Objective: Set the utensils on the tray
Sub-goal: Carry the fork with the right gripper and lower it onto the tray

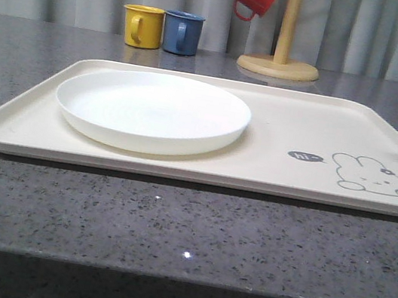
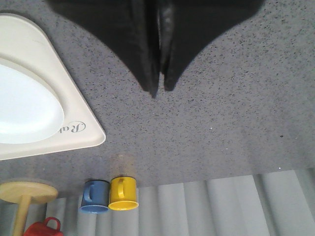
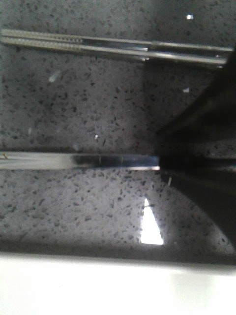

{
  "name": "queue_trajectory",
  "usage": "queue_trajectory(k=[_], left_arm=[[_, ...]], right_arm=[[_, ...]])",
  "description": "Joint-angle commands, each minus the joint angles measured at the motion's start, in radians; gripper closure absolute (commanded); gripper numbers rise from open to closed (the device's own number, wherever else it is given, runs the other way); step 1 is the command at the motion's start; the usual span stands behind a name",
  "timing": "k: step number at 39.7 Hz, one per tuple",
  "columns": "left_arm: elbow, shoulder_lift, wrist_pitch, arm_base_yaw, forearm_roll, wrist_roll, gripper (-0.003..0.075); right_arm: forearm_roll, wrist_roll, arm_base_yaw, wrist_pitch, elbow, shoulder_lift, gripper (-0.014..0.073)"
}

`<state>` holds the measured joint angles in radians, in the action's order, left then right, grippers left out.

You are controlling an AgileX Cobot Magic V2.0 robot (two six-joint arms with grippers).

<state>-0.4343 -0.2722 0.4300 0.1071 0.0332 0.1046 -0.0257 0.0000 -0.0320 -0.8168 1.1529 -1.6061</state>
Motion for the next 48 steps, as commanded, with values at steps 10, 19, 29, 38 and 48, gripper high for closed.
queue_trajectory(k=[10, 19, 29, 38, 48], left_arm=[[-0.027, -0.008, -0.081, 0.007, 0.010, -0.002, 0.0738], [-0.027, -0.008, -0.081, 0.007, 0.010, -0.002, 0.0738], [-0.027, -0.008, -0.081, 0.007, 0.010, -0.002, 0.0738], [-0.027, -0.008, -0.081, 0.007, 0.010, -0.002, 0.0738], [-0.027, -0.008, -0.081, 0.007, 0.010, -0.002, 0.0738]], right_arm=[[-0.005, -0.011, -0.002, -0.008, 0.028, 0.044, 0.0667], [-0.015, -0.009, -0.002, -0.058, 0.029, 0.141, 0.0667], [-0.028, 0.085, -0.030, -0.209, 0.121, 0.219, 0.0667], [-0.028, 0.223, -0.224, -0.170, 0.176, 0.214, 0.0667], [-0.028, 0.343, -0.429, -0.080, 0.222, 0.109, 0.0667]])
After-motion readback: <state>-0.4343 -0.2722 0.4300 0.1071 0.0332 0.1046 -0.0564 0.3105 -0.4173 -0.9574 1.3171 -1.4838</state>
